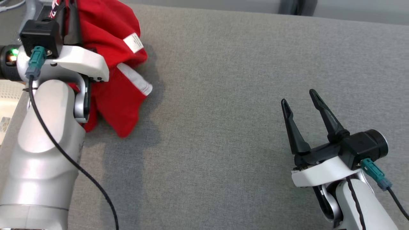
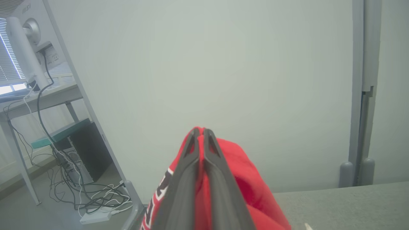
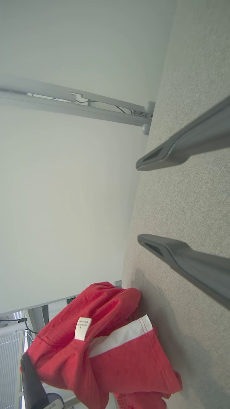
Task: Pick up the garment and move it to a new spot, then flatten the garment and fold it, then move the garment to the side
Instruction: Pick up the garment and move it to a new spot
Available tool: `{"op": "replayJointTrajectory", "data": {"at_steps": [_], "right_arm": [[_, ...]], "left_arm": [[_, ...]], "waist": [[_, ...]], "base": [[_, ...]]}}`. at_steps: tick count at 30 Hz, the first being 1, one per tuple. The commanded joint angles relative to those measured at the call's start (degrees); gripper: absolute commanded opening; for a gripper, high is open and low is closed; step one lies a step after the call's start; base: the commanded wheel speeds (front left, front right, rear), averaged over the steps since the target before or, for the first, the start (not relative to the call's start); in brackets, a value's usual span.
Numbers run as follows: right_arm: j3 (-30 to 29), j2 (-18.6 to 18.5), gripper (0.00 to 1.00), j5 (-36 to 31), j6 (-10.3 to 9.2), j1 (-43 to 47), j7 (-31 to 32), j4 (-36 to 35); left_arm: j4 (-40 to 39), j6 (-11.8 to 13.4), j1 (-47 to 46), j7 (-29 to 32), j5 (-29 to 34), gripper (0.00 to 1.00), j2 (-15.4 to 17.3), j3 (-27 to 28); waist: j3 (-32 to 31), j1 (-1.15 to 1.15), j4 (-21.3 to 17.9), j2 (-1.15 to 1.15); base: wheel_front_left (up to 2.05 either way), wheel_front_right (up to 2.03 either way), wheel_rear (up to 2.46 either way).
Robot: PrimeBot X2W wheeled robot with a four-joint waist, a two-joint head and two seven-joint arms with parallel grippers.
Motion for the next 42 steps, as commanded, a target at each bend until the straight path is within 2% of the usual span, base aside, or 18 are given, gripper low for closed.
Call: {"op": "replayJointTrajectory", "data": {"at_steps": [1, 8, 19, 25, 33, 42], "right_arm": [[-0.4, 0.1, 1.00, 0.4, 0.01, 0.7, -0.4, 0.1], [-0.5, 1.8, 1.00, 1.0, 0.01, 1.6, -0.4, -0.1], [-0.7, 3.1, 1.00, 1.3, 0.01, 1.7, -0.4, -0.5], [-0.9, 3.2, 1.00, 1.6, 0.01, 1.8, -0.4, -0.7], [-0.8, 3.2, 1.00, 3.8, 0.01, 2.5, -0.4, -1.3], [-0.7, 3.2, 1.00, 5.7, 0.01, 2.7, -0.4, -1.6]], "left_arm": [[-1.4, 0.0, 0.4, -0.3, 0.5, 0.00, 0.9, 0.4], [-5.2, -0.5, 0.5, -0.3, 0.8, 0.00, 3.8, 0.9], [-10.8, -3.4, -0.2, 0.5, 0.0, 0.00, 4.5, -1.3], [-13.4, -4.8, -0.1, 1.4, 0.2, 0.00, 3.9, -3.4], [-14.5, -7.4, -0.6, 2.3, 0.9, 0.00, 1.5, -8.3], [-10.5, -10.1, 1.1, 2.1, 1.8, 0.00, -1.9, -14.7]], "waist": [[-1.4, 0.00, -1.1, 0.00], [-3.7, 0.00, -4.4, 0.00], [-4.5, 0.00, -9.8, 0.00], [-5.3, 0.00, -13.8, 0.00], [-6.3, 0.00, -19.1, 0.00], [-6.3, 0.00, -22.7, 0.00]], "base": [[0.00, 0.00, 0.00], [0.00, 0.00, 0.00], [0.00, 0.00, 0.00], [0.00, 0.00, 0.00], [0.00, 0.00, 0.00], [0.00, 0.00, 0.00]]}}
